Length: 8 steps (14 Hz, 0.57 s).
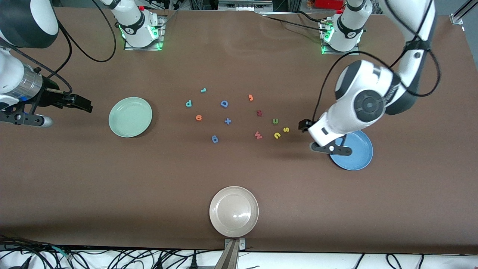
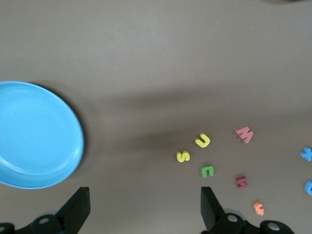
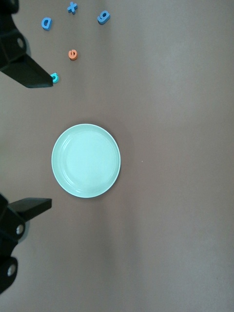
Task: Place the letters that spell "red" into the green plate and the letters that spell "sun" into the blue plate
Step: 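Reach the left gripper to the yellow s while the right gripper reaches letters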
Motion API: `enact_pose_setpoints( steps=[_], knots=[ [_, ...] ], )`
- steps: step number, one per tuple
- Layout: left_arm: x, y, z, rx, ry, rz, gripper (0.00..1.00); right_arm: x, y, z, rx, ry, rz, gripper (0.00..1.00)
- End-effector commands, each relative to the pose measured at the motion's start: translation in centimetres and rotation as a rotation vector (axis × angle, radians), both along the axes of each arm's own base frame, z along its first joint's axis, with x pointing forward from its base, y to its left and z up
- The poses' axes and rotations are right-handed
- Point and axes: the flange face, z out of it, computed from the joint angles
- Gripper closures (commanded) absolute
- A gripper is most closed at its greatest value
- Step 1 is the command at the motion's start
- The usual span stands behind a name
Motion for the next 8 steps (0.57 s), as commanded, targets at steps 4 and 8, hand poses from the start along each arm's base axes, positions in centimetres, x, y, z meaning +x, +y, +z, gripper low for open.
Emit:
enact_pose_setpoints(
  steps=[4, 8],
  knots=[
    [-5.0, -2.7, -7.3, 0.003, -0.032, 0.115, 0.00, -0.5, 0.0, -0.3, -0.015, 0.046, -0.006, 0.00],
    [-7.4, -2.5, -12.6, -0.023, -0.099, 0.129, 0.00, 0.3, 3.9, -2.4, -0.016, 0.057, 0.006, 0.00]
  ],
)
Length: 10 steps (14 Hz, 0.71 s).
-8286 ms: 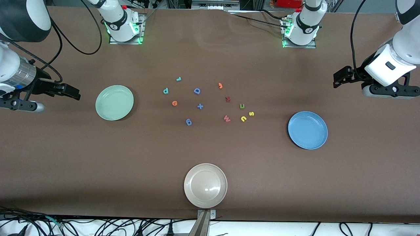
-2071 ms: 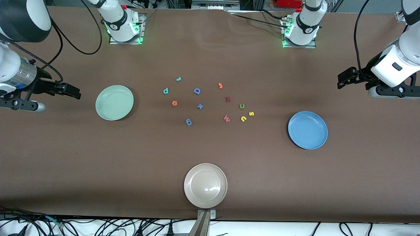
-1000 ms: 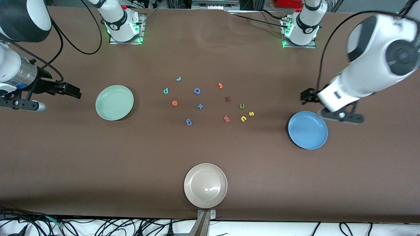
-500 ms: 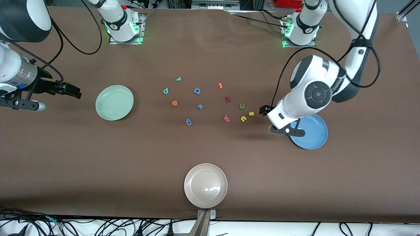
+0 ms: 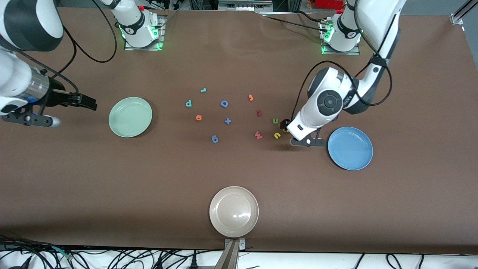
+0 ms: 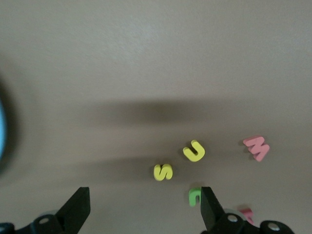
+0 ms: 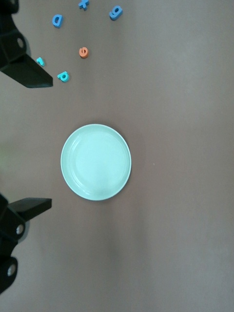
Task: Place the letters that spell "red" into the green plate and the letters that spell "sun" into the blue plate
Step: 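Reach the left gripper to the yellow s while the right gripper reaches letters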
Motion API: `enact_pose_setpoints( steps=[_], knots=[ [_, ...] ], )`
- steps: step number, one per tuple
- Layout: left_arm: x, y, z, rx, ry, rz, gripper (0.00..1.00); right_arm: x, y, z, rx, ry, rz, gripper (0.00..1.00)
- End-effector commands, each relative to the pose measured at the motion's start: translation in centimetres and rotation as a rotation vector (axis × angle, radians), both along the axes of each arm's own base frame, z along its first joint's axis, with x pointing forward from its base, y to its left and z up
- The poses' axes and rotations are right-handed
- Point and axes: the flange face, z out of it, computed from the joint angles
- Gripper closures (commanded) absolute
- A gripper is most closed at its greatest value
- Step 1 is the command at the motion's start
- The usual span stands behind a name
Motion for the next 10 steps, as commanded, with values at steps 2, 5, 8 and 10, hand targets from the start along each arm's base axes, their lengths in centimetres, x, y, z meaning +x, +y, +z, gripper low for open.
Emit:
enact_pose_setpoints(
  steps=[2, 5, 8, 10],
  knots=[
    [-1.9, 0.8, -3.5, -0.025, -0.048, 0.051, 0.00, 0.6, 4.5, -1.8, -0.017, 0.001, -0.045, 0.00],
    [-2.9, -1.2, -5.9, -0.026, -0.048, 0.082, 0.00, 0.5, 9.3, -4.1, -0.020, 0.013, -0.099, 0.00],
    [-3.6, -1.1, -7.0, 0.008, -0.046, 0.049, 0.00, 0.0, 14.3, -7.8, -0.029, 0.031, -0.213, 0.00],
    [-3.7, -1.1, -7.4, 0.020, -0.047, 0.054, 0.00, -0.7, 16.6, -9.8, -0.030, 0.032, -0.244, 0.00]
  ],
)
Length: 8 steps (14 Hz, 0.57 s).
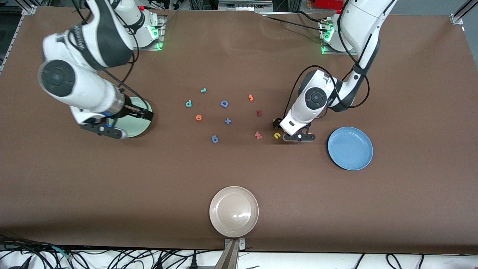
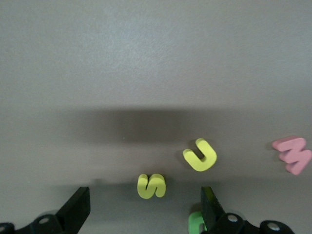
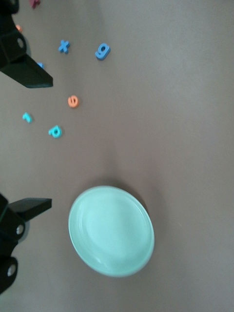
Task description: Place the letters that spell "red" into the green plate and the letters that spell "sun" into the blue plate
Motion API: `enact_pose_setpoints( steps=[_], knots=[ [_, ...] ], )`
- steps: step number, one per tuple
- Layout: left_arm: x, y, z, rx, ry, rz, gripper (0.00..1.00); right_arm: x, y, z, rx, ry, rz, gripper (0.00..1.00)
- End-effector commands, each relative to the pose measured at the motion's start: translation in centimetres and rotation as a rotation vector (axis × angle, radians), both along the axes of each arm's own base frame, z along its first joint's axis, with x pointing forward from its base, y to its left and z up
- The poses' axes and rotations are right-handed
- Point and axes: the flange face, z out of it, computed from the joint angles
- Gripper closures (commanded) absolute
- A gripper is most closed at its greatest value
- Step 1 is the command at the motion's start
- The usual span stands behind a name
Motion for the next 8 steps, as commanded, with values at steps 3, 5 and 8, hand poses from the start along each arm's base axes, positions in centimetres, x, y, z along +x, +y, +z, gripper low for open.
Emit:
enact_pose_setpoints(
  steps=[3, 5, 8],
  knots=[
    [-0.3, 0.0, -1.0, 0.020, -0.019, 0.005, 0.03, -2.7, 4.2, -6.0, -0.008, -0.011, -0.098, 0.00],
    [-0.3, -0.2, -1.4, 0.014, -0.027, 0.006, 0.03, -4.6, 5.3, -9.2, -0.006, -0.014, -0.114, 0.00],
    [-0.3, -0.2, -1.5, 0.014, -0.026, 0.006, 0.19, -7.8, 7.2, -13.2, 0.008, -0.024, -0.108, 0.00]
  ],
)
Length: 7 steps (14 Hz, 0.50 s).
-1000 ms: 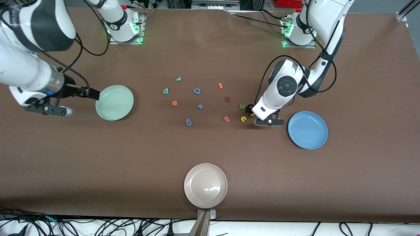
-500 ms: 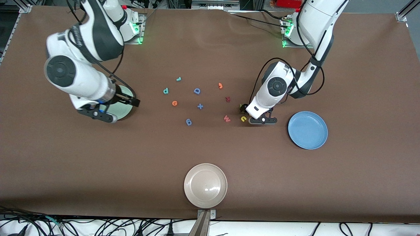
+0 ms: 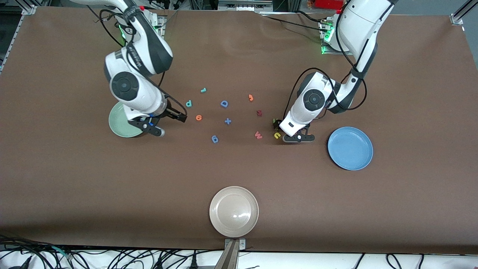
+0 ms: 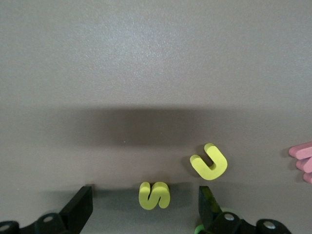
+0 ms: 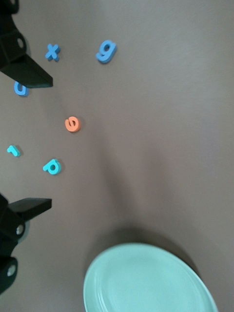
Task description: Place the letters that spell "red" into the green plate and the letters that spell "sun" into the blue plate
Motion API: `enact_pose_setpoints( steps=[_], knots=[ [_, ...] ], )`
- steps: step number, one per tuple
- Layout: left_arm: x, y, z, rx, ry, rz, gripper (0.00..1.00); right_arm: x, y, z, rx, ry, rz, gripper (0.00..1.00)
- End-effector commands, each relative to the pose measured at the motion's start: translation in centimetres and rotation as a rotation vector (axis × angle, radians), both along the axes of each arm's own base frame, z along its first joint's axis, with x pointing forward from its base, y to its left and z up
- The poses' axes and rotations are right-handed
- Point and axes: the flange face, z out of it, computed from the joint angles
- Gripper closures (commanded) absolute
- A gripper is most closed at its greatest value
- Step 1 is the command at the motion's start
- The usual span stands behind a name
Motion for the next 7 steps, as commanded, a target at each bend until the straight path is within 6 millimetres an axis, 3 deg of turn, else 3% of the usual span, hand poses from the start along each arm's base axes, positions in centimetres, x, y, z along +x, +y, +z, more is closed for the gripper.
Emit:
enact_pose_setpoints(
  steps=[1, 5, 7],
  knots=[
    [-0.1, -0.2, 0.2, 0.012, -0.022, -0.005, 0.33, -3.3, 0.2, -3.4, -0.008, -0.008, -0.006, 0.00],
    [-0.1, -0.2, 0.4, 0.013, -0.021, -0.006, 0.74, -7.5, 0.0, -9.2, 0.037, -0.066, 0.039, 0.00],
    [0.0, -0.1, 0.5, 0.014, -0.020, -0.006, 0.82, -8.3, 0.5, -10.7, 0.057, -0.045, 0.159, 0.00]
  ],
)
